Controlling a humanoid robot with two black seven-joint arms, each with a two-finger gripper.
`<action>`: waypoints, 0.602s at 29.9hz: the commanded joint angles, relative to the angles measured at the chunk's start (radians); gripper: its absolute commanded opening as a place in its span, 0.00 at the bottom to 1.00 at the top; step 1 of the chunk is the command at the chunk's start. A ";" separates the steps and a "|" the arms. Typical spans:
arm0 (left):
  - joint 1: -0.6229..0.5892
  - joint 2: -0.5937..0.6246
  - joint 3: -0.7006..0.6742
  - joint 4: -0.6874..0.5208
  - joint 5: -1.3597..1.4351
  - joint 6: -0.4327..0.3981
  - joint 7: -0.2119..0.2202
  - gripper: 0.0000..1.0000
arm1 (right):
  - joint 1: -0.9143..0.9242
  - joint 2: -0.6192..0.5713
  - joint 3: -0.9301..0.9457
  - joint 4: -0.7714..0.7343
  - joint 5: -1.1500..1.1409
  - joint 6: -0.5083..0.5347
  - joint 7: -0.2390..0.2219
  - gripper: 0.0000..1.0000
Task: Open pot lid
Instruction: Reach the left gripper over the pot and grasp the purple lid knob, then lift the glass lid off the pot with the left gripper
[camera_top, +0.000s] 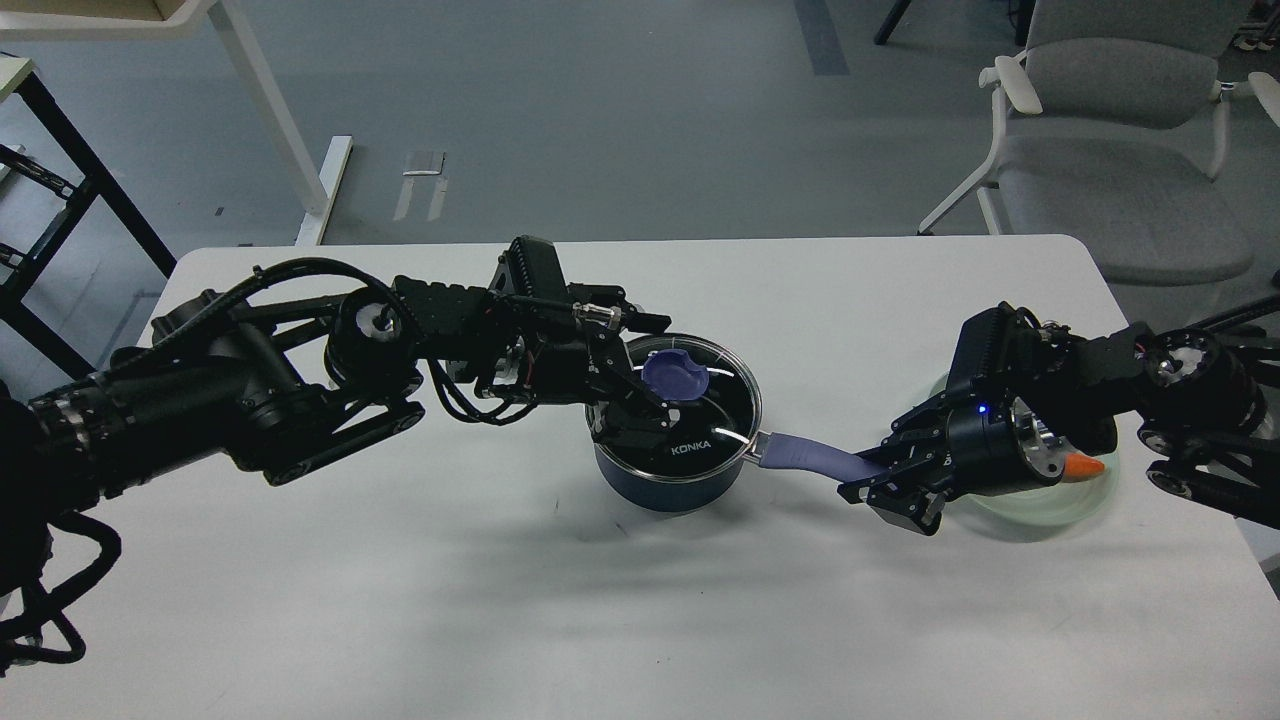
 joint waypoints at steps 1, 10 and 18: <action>0.016 -0.006 0.003 0.025 -0.001 0.001 0.000 0.99 | 0.000 0.002 0.001 0.000 0.001 0.000 0.000 0.30; 0.048 -0.009 0.003 0.029 -0.012 0.027 0.000 0.81 | 0.000 0.005 0.001 0.000 0.001 0.000 0.000 0.31; 0.046 -0.009 0.003 0.029 -0.010 0.041 0.000 0.41 | 0.000 0.005 0.000 0.000 0.001 0.000 0.000 0.31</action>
